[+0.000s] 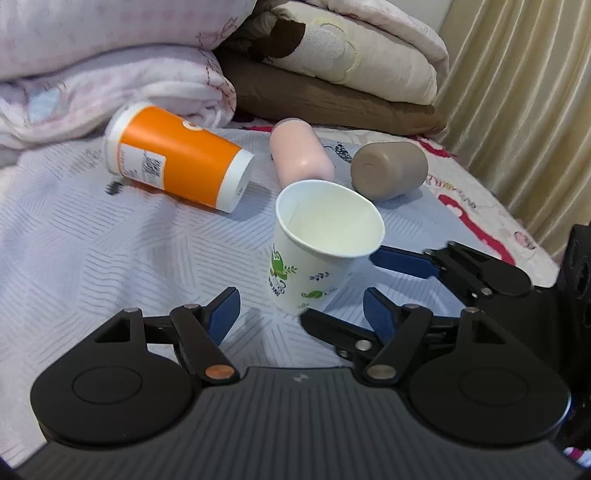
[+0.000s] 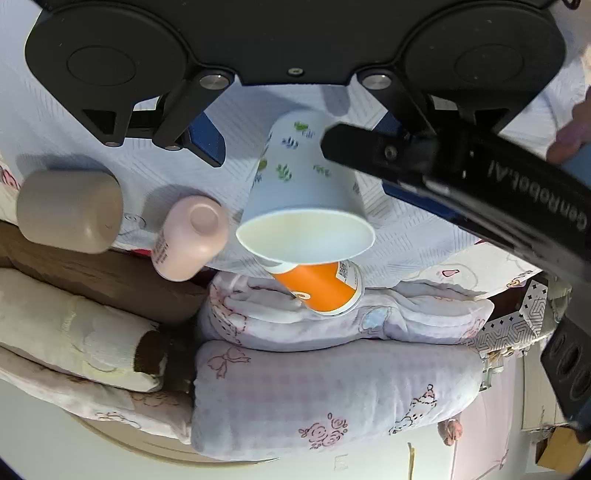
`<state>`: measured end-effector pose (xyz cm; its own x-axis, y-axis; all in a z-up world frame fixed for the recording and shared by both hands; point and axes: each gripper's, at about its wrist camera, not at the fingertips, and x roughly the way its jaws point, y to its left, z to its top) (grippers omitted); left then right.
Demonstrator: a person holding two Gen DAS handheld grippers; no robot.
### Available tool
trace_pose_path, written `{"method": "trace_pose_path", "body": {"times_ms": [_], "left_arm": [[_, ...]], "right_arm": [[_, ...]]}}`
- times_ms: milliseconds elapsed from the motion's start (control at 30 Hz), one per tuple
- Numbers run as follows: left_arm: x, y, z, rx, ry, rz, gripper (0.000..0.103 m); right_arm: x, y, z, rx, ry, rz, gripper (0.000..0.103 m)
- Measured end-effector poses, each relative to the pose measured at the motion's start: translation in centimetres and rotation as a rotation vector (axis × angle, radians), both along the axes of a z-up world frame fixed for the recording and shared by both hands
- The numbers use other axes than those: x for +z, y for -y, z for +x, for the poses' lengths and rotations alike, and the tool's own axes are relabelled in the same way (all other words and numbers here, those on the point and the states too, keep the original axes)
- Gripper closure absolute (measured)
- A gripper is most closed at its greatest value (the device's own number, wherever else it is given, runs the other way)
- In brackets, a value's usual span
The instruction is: Flip cup upright
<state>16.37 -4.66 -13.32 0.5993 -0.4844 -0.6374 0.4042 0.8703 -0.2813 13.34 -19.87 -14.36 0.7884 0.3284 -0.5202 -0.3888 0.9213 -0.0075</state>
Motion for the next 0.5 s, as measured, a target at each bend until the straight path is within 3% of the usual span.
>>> {"method": "trace_pose_path", "body": {"times_ms": [167, 267, 400, 500], "left_arm": [[3.7, 0.0, -1.8, 0.027, -0.029, -0.01, 0.03], [6.9, -0.2, -3.6, 0.054, 0.016, -0.009, 0.03], [11.1, -0.2, -6.1, 0.117, 0.073, 0.076, 0.03], [13.8, -1.1, -7.6, 0.152, 0.094, 0.029, 0.028]], "right_arm": [[1.7, 1.2, -2.1, -0.032, -0.007, 0.031, 0.016], [3.9, 1.8, -2.7, -0.038, -0.01, 0.028, 0.016], [7.3, 1.7, -4.2, -0.034, 0.012, -0.032, 0.016], [9.5, 1.9, -5.4, -0.042, 0.013, -0.04, 0.016]]}}
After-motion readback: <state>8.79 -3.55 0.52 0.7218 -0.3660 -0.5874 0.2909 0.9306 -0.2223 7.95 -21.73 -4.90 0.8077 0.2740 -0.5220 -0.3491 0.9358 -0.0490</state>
